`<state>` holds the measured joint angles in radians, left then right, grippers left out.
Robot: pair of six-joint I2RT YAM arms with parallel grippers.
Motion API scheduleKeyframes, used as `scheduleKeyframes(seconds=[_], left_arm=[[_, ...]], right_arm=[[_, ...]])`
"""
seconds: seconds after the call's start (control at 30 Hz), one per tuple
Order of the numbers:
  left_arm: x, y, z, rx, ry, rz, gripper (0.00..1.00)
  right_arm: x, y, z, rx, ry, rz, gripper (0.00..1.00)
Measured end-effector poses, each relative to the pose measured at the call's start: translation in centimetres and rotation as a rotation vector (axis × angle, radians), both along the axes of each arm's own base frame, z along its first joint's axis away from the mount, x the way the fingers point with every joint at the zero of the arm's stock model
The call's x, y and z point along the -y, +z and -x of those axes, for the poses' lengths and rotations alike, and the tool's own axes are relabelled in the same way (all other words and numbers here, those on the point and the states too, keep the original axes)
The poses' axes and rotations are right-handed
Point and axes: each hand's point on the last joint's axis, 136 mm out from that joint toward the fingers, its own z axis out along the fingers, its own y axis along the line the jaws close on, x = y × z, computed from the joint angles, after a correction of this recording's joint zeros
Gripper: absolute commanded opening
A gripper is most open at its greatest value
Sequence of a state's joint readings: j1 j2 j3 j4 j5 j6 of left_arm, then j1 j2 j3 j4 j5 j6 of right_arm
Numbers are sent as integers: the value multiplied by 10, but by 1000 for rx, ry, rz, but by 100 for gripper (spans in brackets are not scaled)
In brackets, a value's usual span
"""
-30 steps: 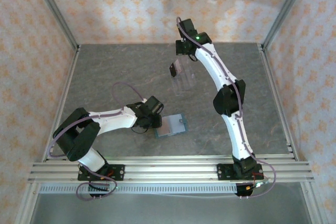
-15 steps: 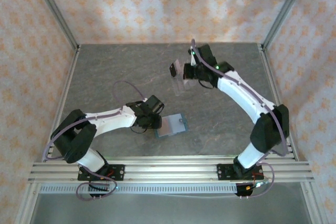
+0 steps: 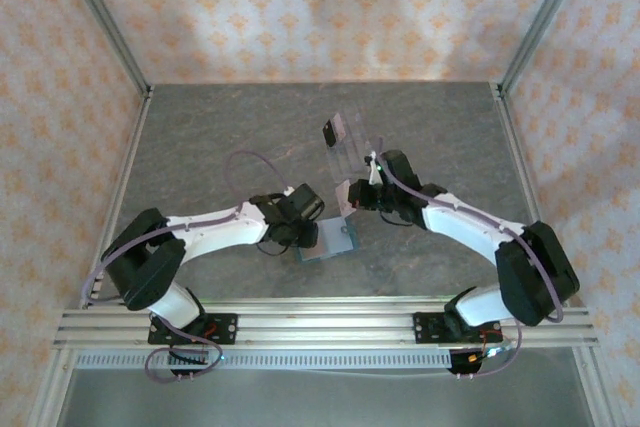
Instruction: Put the credit cards into the card holder
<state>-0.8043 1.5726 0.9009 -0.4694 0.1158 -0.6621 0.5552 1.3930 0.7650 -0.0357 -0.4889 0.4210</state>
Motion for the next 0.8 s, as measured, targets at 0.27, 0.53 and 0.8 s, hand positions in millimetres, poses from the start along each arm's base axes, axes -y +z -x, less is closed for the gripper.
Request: scheduleKeyframes(seconds=[0.27,0.53,0.8], left_arm=[[-10,-16,5,-26,19,-47,38],[-11,-19,6,-26,30,-43,38],[-11,-19,6,-26,40,-39,37]], right_arm=[[-15,-29,24,-16,-1,-133,0],[-35,-38,28,23,18,-230,0],[-46,-53,29,18,27,-264,0]])
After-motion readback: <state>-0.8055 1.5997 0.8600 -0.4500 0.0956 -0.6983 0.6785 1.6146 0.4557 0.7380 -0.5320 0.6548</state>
